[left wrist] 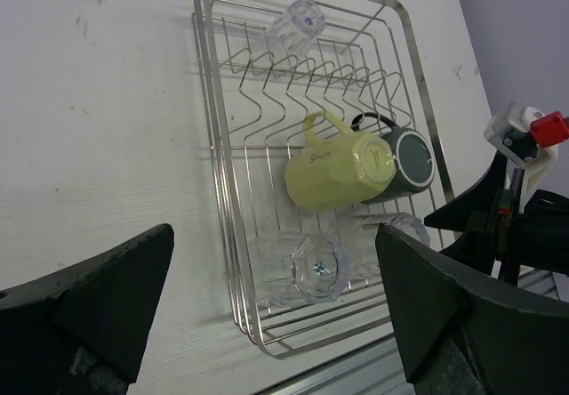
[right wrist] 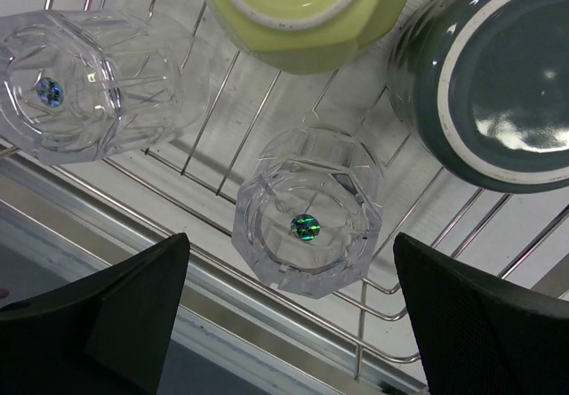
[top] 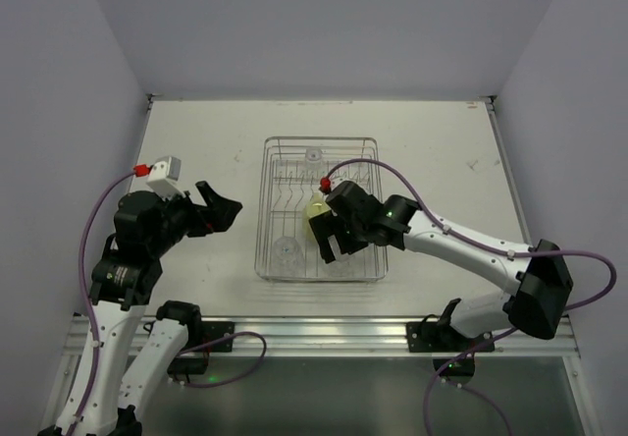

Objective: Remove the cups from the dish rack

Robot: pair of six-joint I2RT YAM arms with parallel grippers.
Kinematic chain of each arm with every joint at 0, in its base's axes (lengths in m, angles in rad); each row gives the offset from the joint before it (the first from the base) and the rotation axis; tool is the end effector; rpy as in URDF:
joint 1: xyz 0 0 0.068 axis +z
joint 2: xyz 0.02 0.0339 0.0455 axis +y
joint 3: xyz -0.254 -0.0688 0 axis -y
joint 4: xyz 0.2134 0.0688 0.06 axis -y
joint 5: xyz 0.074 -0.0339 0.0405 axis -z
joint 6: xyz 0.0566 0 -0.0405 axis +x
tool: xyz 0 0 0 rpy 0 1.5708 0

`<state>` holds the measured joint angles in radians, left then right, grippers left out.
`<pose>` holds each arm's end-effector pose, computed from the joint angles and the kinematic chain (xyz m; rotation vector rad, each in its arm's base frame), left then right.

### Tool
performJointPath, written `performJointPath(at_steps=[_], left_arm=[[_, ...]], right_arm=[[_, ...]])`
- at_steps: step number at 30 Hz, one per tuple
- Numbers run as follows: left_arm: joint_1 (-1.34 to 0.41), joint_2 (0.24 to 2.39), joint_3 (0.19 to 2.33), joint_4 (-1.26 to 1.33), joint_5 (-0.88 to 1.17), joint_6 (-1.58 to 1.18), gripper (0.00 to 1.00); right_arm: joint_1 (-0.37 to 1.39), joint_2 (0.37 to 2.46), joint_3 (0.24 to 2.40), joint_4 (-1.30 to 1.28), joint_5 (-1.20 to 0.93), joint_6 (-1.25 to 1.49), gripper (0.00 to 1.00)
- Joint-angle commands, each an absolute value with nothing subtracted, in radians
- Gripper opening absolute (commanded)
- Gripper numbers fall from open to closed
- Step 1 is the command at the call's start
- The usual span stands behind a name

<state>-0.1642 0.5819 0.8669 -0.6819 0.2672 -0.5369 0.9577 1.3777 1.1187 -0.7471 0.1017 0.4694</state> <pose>0.1103 -0.0334 0.3210 -0.1964 2.0141 -0.7148 0.1558 0.2115 0.2560 -0.5962 2.5535 0.3970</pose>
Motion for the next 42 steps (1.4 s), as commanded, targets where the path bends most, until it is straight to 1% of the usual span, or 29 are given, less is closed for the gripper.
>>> performJointPath(at_steps=[1, 7, 12, 17, 18, 20, 23, 26, 27, 29, 30, 34, 38, 42], left_arm=[[-0.167, 0.575, 0.857, -0.672, 0.331, -0.506, 1.0], [-0.167, 0.581, 0.859, -0.669, 0.339, -0.503, 1.0], [-0.167, 0.588, 0.865, -0.672, 0.348, -0.492, 1.0], [-0.167, 0.594, 0.868, -0.673, 0.35, -0.486, 1.0], [-0.167, 0.594, 0.868, -0.673, 0.35, -0.483, 1.0], [-0.167, 0.597, 0.867, -0.673, 0.353, -0.485, 1.0], [-0.167, 0.598, 0.862, -0.67, 0.354, -0.489, 1.0], [-0.167, 0.601, 0.859, -0.663, 0.362, -0.492, 1.0], [-0.167, 0.604, 0.862, -0.661, 0.365, -0.495, 1.0], [-0.167, 0.612, 0.864, -0.647, 0.389, -0.499, 0.99], [-0.167, 0.615, 0.864, -0.641, 0.405, -0.506, 0.99], [-0.167, 0.643, 0.854, -0.589, 0.492, -0.532, 0.94], [-0.167, 0.673, 0.862, -0.535, 0.581, -0.554, 0.82], [-0.167, 0.684, 0.88, -0.511, 0.6, -0.577, 0.83]], right_arm=[[0.96, 1.399, 1.114, -0.718, 0.086, 0.445, 0.99], [0.962, 1.442, 1.104, -0.696, 0.081, 0.439, 0.99], [0.962, 1.477, 1.098, -0.686, 0.084, 0.433, 0.95], [0.957, 1.488, 1.083, -0.686, 0.086, 0.425, 0.89], [0.953, 1.488, 1.081, -0.684, 0.087, 0.426, 0.85], [0.95, 1.486, 1.075, -0.687, 0.095, 0.425, 0.83], [0.937, 1.482, 1.069, -0.681, 0.094, 0.422, 0.77], [0.924, 1.482, 1.071, -0.672, 0.086, 0.416, 0.61], [0.92, 1.485, 1.078, -0.672, 0.089, 0.417, 0.46], [0.92, 1.485, 1.086, -0.672, 0.092, 0.426, 0.25], [0.919, 1.482, 1.095, -0.672, 0.095, 0.433, 0.0], [0.92, 1.442, 1.117, -0.673, 0.104, 0.471, 0.0], [0.919, 1.364, 1.146, -0.693, 0.127, 0.494, 0.0], [0.919, 1.293, 1.186, -0.713, 0.123, 0.505, 0.0]])
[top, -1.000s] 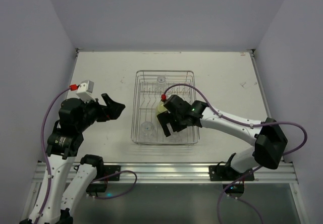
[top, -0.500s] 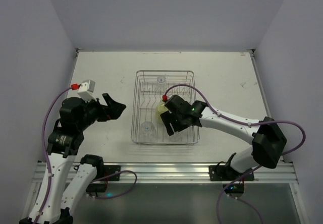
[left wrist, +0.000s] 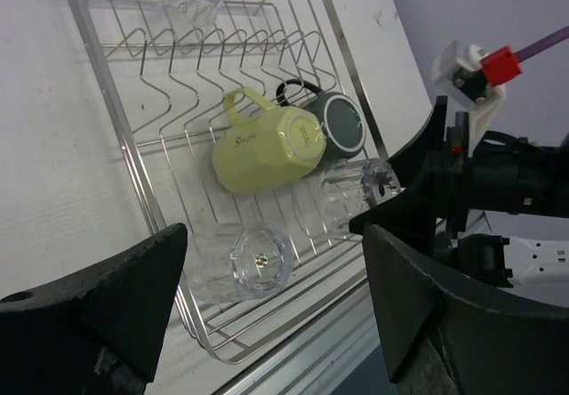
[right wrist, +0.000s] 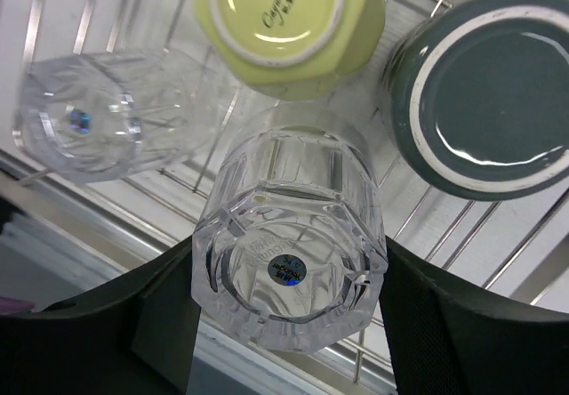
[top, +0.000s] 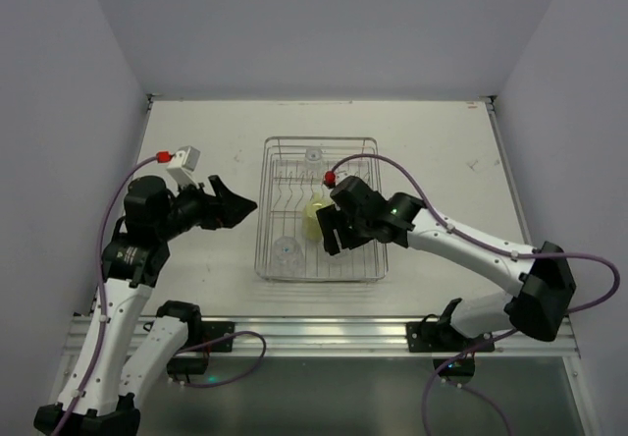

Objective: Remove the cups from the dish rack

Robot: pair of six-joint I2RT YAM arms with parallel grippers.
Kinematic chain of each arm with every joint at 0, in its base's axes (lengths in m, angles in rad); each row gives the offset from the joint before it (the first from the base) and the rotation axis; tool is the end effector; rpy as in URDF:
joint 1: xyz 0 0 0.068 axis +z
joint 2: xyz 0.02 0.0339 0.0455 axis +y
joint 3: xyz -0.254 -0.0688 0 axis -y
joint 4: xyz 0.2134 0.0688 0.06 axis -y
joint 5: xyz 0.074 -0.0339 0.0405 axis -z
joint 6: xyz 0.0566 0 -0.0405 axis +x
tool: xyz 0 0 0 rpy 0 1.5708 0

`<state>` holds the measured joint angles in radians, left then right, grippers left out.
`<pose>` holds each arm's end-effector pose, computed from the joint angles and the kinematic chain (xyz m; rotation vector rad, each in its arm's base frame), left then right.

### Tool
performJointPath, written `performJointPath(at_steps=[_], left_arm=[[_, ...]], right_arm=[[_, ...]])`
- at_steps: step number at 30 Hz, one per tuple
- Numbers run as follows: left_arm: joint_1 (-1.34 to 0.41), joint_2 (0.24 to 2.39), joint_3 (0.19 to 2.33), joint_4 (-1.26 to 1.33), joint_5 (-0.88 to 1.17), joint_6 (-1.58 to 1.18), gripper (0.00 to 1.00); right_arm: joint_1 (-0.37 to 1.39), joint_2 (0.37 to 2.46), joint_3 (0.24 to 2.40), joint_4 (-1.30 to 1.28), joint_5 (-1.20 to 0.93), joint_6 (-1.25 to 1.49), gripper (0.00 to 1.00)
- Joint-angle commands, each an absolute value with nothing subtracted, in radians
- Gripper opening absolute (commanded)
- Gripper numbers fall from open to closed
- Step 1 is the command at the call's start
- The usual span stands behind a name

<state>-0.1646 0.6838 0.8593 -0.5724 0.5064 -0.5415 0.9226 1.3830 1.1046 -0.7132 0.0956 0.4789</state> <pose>0.1303 -0.0495 0.3226 -0.0367 2.0396 -0.9504 0.1647 0.2085 0.2530 -0.5379 2.5539 0.4060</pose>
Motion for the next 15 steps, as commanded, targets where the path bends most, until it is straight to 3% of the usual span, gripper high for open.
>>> performJointPath(at_steps=[1, 7, 15], left_arm=[[-0.167, 0.687, 0.881, -0.503, 0.604, -0.583, 0.84], [-0.167, 0.704, 0.835, -0.35, 0.75, -0.681, 0.92], [-0.167, 0.707, 0.773, -0.118, 0.905, -0.873, 0.92]], right_arm=[[0.92, 1.281, 1.193, -0.719, 0.123, 0.508, 0.0], [0.901, 1.198, 1.262, -0.733, 0.103, 0.522, 0.0], [0.833, 1.08, 1.243, -0.6, 0.005, 0.548, 0.0]])
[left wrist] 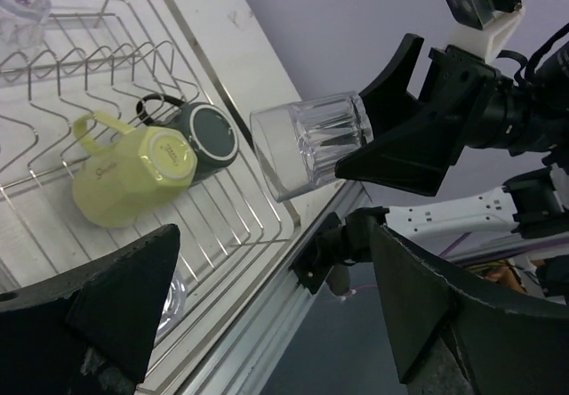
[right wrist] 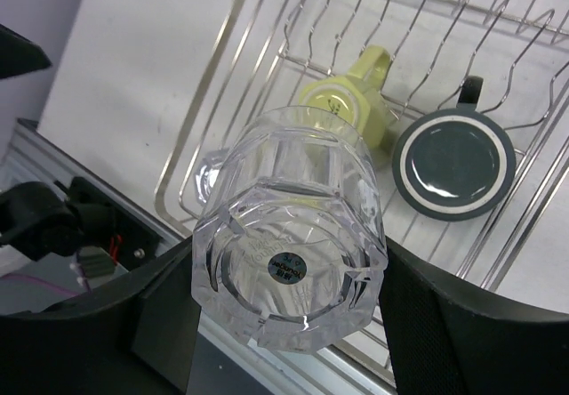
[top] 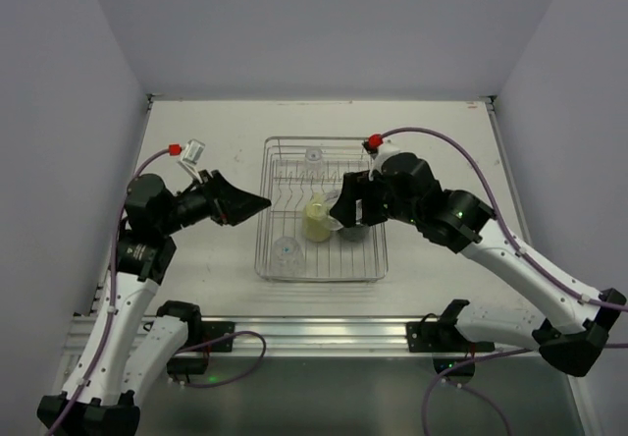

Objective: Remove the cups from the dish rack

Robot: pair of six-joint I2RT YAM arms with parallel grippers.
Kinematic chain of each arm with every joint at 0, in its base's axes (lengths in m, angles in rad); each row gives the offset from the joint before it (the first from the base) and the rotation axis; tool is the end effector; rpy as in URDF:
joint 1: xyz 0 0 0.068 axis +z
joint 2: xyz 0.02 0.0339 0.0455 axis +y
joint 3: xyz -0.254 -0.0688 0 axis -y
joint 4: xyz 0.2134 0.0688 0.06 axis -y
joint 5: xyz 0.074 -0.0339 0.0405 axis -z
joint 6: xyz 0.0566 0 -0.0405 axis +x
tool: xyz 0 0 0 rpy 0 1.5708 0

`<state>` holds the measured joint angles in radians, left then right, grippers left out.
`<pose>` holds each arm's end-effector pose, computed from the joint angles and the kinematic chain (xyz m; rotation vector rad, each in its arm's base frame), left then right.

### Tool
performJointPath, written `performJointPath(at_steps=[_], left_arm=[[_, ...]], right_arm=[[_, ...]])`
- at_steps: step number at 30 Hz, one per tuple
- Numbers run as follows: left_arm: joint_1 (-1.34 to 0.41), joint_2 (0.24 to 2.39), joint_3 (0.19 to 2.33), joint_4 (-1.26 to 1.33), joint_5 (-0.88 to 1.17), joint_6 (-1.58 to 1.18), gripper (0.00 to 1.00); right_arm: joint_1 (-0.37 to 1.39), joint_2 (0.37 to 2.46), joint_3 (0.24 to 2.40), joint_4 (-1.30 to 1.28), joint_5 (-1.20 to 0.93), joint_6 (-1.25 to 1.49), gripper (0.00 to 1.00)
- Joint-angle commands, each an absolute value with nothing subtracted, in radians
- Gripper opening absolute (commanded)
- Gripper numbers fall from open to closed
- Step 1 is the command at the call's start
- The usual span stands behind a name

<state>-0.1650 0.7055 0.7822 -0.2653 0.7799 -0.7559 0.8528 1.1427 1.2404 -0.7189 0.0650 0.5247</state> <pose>0.1385 -0.0634 0.3330 0.0615 1.9051 -1.3278 0.1522 0.1687 0.3492 -0.3347 2.2551 0.6875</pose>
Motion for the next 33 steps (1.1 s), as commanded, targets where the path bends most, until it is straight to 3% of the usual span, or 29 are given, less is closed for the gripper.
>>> performJointPath(at_steps=[1, 6, 10, 17, 33], left_arm=[[-0.167, 0.71, 0.759, -0.097, 0.934, -0.89, 0.92], [-0.169, 0.723, 0.655, 0.153, 1.008, -1.145, 0.89], [-0.17, 0.726, 0.508, 0.499, 1.028, -1.426, 0.88], [-0.213, 0.758, 0.437, 0.682, 1.003, -1.606, 0.88], [-0.333, 0.83, 0.445, 0.865, 0.904, -1.717, 0.86]], right_arm=[[0.825, 1.042, 1.227, -0.579, -0.003, 0.555, 0.0], [0.772, 0.947, 1.111, -0.384, -0.187, 0.539, 0.0], [0.772, 0.916, 1.031, -0.23, -0.29, 0.517, 0.0], [0.772, 0.943, 0.974, -0.068, -0.434, 0.5, 0.0], [0.772, 1.029, 0.893, 0.187, -0.597, 0.508, 0.0]])
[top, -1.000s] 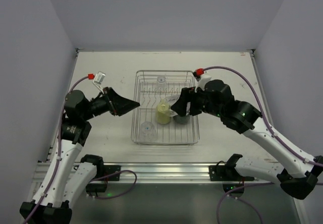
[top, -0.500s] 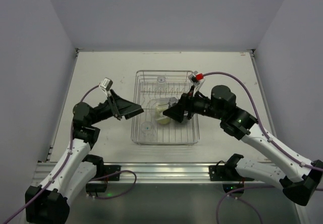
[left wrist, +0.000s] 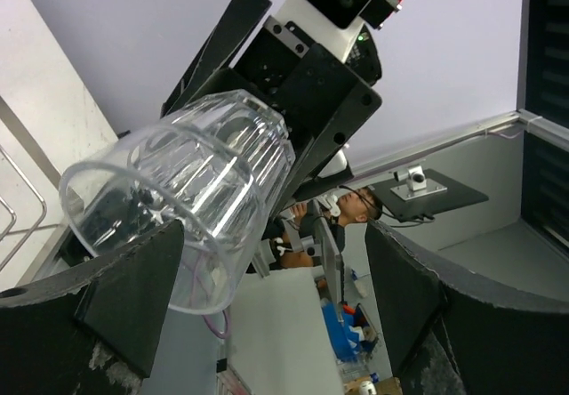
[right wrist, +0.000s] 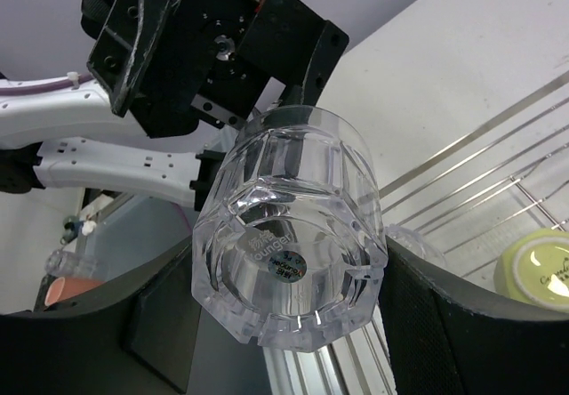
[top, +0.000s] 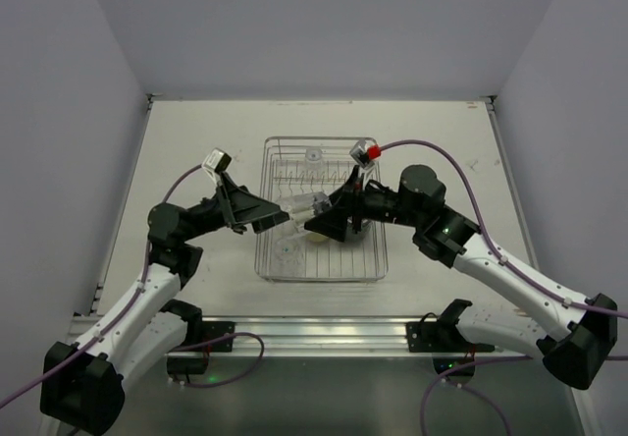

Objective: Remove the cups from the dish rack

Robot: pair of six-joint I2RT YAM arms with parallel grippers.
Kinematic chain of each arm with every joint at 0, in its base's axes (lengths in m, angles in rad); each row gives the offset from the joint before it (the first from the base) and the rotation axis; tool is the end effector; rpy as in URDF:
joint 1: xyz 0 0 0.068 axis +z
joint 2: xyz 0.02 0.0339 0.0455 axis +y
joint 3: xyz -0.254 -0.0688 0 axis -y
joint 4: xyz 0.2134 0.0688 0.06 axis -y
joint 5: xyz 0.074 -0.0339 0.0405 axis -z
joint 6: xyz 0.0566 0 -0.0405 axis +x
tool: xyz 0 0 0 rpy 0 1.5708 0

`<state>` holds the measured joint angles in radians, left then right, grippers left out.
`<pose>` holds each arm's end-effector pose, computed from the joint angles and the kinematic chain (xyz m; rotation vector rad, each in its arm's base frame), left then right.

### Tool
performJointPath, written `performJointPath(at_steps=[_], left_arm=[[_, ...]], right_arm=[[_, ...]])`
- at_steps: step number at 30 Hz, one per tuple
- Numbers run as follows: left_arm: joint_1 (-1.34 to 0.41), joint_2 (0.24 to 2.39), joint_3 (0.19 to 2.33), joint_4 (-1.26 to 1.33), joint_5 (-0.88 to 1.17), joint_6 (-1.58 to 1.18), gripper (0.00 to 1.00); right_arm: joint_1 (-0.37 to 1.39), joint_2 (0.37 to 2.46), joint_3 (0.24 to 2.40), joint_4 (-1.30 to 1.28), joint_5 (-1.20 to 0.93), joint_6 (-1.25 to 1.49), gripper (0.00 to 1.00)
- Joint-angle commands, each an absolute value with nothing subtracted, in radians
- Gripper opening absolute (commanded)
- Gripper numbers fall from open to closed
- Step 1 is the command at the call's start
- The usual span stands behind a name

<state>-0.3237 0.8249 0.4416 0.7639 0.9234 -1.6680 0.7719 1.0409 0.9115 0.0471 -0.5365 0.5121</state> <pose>0.1453 -0.0964 0.3161 -0.0669 1.7459 -2.1262 0.1469 0.1834 0.3545 -0.6808 1.7153 1.3804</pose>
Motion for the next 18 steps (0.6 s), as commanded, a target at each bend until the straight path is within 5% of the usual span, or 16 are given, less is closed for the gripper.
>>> performJointPath(at_steps=[1, 6, 18], left_arm=[[-0.336, 0.831, 0.448, 0.867, 0.899, -1.718, 0.86], [-0.348, 0.842, 0.465, 0.868, 0.879, -1.729, 0.77], [-0.367, 0.862, 0.469, 0.868, 0.879, -1.736, 0.33]], right_arm=[[0.772, 1.028, 0.882, 0.205, -0.616, 0.509, 0.0], [0.772, 1.037, 0.842, 0.275, -0.649, 0.512, 0.0], [0.772, 1.077, 0.856, 0.302, -0.695, 0.509, 0.0]])
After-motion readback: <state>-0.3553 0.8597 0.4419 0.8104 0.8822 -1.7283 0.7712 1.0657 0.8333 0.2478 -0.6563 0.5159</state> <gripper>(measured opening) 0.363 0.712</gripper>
